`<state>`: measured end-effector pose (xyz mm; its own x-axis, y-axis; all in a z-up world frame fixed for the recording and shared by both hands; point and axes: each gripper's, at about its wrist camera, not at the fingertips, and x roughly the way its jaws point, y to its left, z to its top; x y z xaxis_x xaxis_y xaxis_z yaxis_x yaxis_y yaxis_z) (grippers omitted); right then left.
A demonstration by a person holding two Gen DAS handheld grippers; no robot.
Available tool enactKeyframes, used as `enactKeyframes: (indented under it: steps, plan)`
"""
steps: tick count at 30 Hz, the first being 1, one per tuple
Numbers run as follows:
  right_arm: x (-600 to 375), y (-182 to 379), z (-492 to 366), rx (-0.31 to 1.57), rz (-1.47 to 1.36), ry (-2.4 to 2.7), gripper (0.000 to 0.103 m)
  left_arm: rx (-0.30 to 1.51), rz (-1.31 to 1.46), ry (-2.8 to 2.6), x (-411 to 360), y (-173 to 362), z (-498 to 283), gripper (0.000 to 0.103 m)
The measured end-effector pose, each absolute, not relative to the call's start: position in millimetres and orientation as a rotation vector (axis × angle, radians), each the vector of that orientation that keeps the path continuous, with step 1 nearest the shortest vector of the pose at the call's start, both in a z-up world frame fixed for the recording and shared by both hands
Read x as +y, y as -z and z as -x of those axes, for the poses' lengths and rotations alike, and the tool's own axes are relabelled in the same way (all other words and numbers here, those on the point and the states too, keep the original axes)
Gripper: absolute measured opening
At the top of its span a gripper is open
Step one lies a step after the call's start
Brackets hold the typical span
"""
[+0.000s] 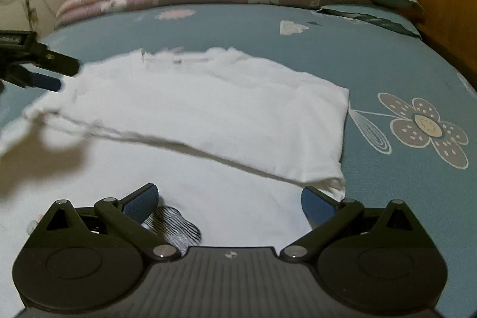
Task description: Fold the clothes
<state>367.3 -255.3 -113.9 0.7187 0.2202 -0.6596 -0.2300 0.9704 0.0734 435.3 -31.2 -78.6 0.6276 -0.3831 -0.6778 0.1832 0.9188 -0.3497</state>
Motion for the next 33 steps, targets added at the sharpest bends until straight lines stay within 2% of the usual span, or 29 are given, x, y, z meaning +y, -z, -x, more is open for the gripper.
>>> enactKeyframes:
  steps: [5, 8, 13, 23, 33]
  plan:
    - [-253.6, 102.6, -356.6, 0.657, -0.044, -0.326, 0.103, 0.821, 0.209, 0.505, -94.6, 78.8, -457.9, 0.102]
    - [-249.6, 104.8, -359.0, 0.7, -0.031, -0.363, 0.103, 0.833, 0.195, 0.537, -110.5, 91.7, -460.8, 0.102]
    - [-251.3, 104.3, -362.2, 0.72, -0.036, -0.354, 0.103, 0.869, 0.195, 0.536, -110.0, 113.1, -449.7, 0.102]
    - [-261.8, 106.3, -367.6, 0.734, -0.113, -0.303, 0.103, 0.84, 0.207, 0.438, -77.2, 96.2, -445.0, 0.102]
    - [-266.1, 104.5, -366.8, 0.721, -0.137, -0.305, 0.103, 0.846, 0.221, 0.408, -43.2, 120.0, -431.0, 0.102]
